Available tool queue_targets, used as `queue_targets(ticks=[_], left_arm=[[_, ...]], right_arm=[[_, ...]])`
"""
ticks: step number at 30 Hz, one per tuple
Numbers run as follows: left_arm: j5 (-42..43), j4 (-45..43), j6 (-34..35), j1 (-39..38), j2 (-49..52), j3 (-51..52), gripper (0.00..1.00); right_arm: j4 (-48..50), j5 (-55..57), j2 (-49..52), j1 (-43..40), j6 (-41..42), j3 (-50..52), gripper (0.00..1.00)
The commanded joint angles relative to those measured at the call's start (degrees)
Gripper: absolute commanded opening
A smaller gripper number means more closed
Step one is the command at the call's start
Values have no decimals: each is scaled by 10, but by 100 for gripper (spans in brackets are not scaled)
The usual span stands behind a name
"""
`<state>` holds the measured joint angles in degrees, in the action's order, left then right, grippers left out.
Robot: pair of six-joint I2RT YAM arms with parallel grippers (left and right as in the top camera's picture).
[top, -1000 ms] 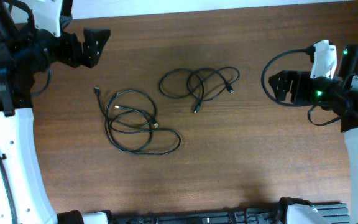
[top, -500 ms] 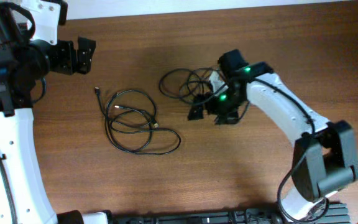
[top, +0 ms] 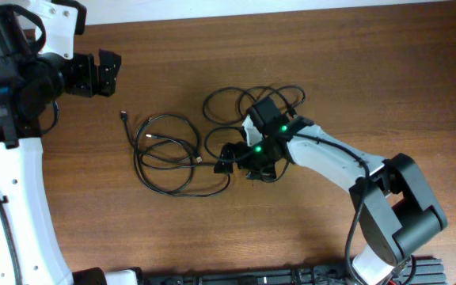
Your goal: Untangle cables
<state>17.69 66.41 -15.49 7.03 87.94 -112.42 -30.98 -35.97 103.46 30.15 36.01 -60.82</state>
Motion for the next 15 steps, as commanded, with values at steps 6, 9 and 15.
queue_targets(ticks=[6, 9, 15], left_arm=[[-2, -1, -5, 0, -10, -9, 99], [-2, -1, -5, 0, -10, -9, 99], [-2, -1, -5, 0, -10, -9, 99]], right_arm=[[217, -12, 0, 79, 170, 107, 100], [265, 3, 2, 98, 170, 107, 69], [304, 66, -7, 57, 167, 92, 4]])
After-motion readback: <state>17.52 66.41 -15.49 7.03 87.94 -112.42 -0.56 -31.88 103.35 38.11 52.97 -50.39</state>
